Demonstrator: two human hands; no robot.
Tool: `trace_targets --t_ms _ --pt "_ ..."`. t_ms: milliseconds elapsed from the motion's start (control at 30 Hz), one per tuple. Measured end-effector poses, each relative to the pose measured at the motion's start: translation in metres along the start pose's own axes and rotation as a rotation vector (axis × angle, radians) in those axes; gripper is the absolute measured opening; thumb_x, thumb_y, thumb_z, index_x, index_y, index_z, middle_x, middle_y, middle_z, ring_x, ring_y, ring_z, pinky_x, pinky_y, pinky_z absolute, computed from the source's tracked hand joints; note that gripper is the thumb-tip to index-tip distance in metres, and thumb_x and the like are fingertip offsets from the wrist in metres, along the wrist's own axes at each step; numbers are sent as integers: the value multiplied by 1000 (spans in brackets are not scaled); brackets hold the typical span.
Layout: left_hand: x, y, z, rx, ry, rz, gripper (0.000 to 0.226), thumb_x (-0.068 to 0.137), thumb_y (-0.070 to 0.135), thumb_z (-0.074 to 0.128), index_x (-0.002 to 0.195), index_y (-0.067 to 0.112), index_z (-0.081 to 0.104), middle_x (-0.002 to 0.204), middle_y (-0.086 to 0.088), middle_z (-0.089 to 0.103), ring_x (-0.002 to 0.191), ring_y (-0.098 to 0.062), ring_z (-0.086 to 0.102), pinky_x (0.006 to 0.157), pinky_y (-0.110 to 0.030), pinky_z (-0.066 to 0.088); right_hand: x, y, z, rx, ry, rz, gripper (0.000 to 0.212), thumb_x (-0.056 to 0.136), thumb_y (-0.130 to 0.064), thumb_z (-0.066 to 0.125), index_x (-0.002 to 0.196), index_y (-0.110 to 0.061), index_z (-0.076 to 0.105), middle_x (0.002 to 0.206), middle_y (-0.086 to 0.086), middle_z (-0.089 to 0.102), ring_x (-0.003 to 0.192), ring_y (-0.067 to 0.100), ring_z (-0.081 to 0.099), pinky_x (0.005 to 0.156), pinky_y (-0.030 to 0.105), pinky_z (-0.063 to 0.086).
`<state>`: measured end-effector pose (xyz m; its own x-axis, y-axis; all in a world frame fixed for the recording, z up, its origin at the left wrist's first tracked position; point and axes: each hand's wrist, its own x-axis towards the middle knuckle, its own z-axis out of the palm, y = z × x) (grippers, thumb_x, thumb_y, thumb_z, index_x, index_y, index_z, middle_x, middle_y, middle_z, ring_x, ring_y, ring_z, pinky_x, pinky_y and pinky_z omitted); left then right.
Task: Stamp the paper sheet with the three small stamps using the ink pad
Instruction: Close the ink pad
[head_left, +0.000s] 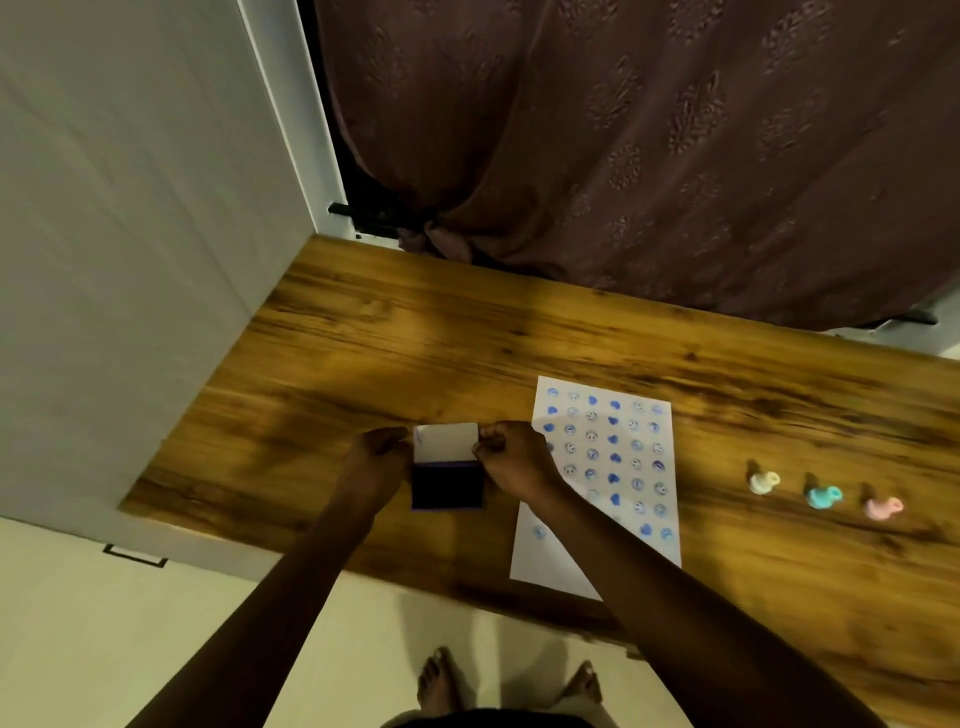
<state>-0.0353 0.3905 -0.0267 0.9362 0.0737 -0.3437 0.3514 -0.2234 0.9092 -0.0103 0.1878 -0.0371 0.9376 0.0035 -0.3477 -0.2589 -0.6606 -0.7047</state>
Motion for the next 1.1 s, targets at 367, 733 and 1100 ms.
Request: trace_targets --t_ms 367,733,1100 --pt "-4 -8 6 -140 30 -41 38 97 -1 56 130 16 66 110 -9 74 108 -31 69 94 -50 57 -2 6 0 136 -115 68 37 98 -20 58 134 -22 59 137 8 62 122 30 61 99 48 56" --pt "-25 -14 3 2 21 118 48 98 0 54 106 42 75 101 18 79 102 0 72 83 -23 62 -26 6 -4 82 -2 -79 33 89 -51 68 100 -20 70 93 -3 72 88 8 66 77 24 51" --pt "-52 -35 -1 34 113 104 46 94 5 67 89 50 76 87 29 77 88 12 70 76 -21 57 -59 10 3 175 54 -64 31 82 -48 78 98 -21 78 81 -23 70 78 -21 63 63 -4 44"
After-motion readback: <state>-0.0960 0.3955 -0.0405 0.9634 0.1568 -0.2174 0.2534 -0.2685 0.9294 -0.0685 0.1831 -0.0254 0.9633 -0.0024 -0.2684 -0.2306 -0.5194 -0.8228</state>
